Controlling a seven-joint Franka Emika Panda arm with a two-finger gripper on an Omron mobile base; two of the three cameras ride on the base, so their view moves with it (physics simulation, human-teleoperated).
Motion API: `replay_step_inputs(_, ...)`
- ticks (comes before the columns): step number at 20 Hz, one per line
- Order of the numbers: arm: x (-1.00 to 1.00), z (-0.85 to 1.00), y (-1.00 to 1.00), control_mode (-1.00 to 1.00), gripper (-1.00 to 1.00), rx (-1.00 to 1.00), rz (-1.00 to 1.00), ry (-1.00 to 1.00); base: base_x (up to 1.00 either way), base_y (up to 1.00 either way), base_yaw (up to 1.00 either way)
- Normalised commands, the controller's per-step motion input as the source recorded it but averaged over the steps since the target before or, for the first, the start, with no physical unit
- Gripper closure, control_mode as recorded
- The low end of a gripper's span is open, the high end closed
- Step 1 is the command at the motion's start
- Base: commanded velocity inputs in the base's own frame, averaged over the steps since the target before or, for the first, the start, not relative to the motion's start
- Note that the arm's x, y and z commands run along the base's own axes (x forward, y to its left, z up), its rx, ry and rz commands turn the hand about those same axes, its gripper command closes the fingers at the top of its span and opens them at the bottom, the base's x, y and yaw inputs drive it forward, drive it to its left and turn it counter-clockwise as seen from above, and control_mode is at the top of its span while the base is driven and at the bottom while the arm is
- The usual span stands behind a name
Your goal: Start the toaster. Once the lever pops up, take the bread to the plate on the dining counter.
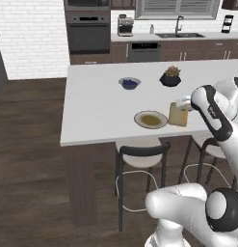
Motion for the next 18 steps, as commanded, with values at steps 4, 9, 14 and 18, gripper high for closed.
replay_step_inputs(4, 1.0, -0.46, -0.09, -1.0, 1.0, 0.23, 0.14, 0.34, 0.0, 0.0, 0.0)
replay_step_inputs(9, 0.82, -0.59, 0.01, -1.0, 1.0, 0.2, 0.19, 0.09, 0.0, 0.0, 0.0)
replay_step_inputs(14, 0.92, -0.53, 0.0, -1.0, 1.0, 0.06, 0.11, 0.0, 0.0, 0.0, 0.0)
replay_step_inputs(18, 0.97, -0.27, 0.0, -1.0, 1.0, 0.0, 0.0, 0.0, 0.0, 0.0, 0.0)
